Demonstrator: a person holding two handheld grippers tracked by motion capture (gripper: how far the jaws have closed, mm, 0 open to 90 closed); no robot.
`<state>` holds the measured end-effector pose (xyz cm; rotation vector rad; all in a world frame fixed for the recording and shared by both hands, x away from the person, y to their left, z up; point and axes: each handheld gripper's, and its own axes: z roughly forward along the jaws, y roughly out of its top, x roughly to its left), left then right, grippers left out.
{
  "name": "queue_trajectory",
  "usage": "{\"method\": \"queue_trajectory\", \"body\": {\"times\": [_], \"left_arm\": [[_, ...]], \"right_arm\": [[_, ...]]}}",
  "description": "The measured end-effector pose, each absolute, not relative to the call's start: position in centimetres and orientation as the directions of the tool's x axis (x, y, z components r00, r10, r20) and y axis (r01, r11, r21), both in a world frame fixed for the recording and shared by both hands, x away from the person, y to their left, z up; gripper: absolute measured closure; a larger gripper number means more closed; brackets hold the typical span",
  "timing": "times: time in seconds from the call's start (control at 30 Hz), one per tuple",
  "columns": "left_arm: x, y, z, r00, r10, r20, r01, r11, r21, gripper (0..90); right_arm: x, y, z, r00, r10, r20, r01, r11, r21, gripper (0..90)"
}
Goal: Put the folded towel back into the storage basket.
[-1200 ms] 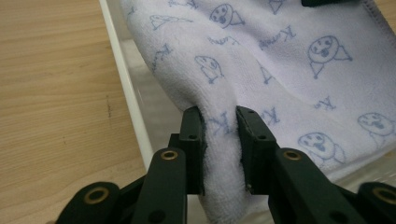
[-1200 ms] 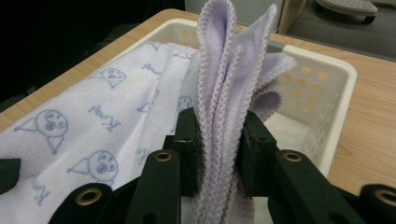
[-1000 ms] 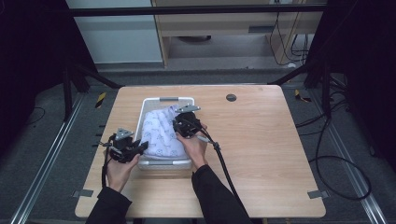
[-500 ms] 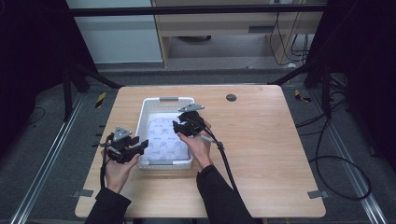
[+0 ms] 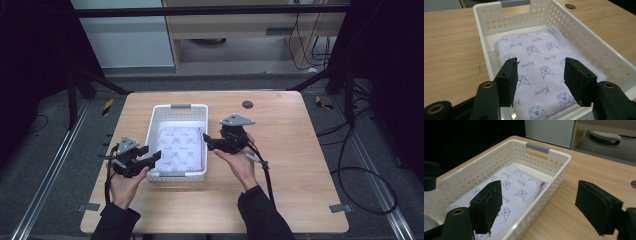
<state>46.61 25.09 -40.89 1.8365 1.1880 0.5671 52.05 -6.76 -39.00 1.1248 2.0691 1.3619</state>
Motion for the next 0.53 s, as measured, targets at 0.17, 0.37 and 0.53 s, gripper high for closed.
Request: {"method": "queue_trajectory", "body": {"times": [0.17,0.37,0.53], "left_arm": [[46.1,24.8,-40.8,0.457,0.887,-0.058,0.497,-0.201,0.844,40.7],[45.5,25.1,-40.5,0.465,0.884,-0.045,0.477,-0.207,0.854,37.2],[45.2,25.7,-40.9,0.461,0.887,-0.033,0.472,-0.214,0.855,34.5]], "right_arm": [[50.4,-10.3,-39.8,-0.582,0.809,0.082,0.4,0.197,0.895,16.4],[49.1,-14.2,-41.3,-0.561,0.824,0.079,0.414,0.197,0.889,13.7],[48.0,-17.4,-42.9,-0.529,0.843,0.095,0.438,0.175,0.882,13.0]]}}
